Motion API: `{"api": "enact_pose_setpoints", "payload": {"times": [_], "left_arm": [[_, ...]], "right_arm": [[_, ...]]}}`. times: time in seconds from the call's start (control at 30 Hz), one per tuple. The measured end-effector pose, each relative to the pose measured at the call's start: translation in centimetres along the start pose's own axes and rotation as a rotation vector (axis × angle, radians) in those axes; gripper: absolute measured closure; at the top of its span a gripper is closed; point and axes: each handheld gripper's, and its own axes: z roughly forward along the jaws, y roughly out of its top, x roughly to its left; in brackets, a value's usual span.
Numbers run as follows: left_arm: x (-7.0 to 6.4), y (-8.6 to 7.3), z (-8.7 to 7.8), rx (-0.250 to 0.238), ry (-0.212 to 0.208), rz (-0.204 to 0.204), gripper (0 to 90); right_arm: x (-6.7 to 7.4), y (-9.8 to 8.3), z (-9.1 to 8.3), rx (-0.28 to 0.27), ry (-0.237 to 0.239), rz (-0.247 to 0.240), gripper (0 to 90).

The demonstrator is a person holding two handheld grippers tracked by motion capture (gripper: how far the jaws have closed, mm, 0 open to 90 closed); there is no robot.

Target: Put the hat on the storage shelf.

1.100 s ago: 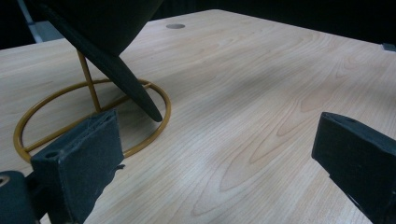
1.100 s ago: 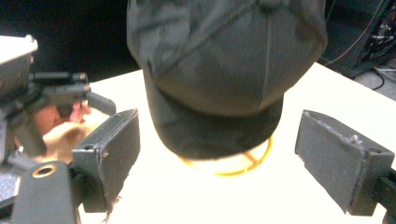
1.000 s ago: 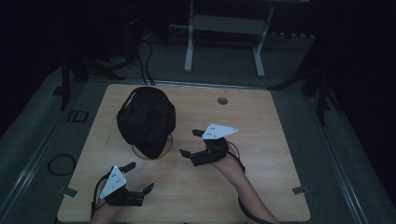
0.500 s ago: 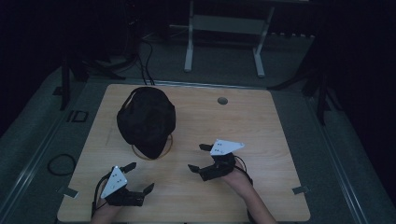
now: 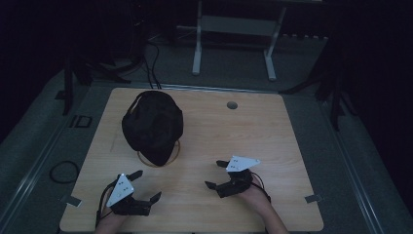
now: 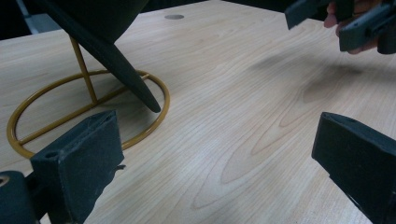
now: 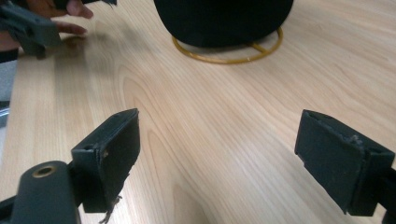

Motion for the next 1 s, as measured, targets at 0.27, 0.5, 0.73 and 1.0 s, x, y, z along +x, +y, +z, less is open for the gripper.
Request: {"api": "enact_pose_setpoints", "payload": {"times": [0.27,0.5,0.73,1.0], "left_arm": [[0.1,-0.2,0.2,0.011,-0.001,-0.005,2.2],[0.2,-0.3,0.2,0.018,0.000,-0.001,2.2],[0.2,-0.3,0.3,0.019,0.003,0.001,2.2],[0.2,-0.3,0.2,0.019,0.009,-0.004,2.2]], "right_arm": [[-0.6,-1.6,-1.1,0.014,-0.032,0.003,14.3],[-1.2,-3.0,-2.5,0.021,-0.049,0.009,14.4],[-1.4,-4.2,-3.8,0.044,-0.060,0.016,14.8],[-1.9,-5.3,-5.7,0.016,-0.118,0.038,14.9]]}}
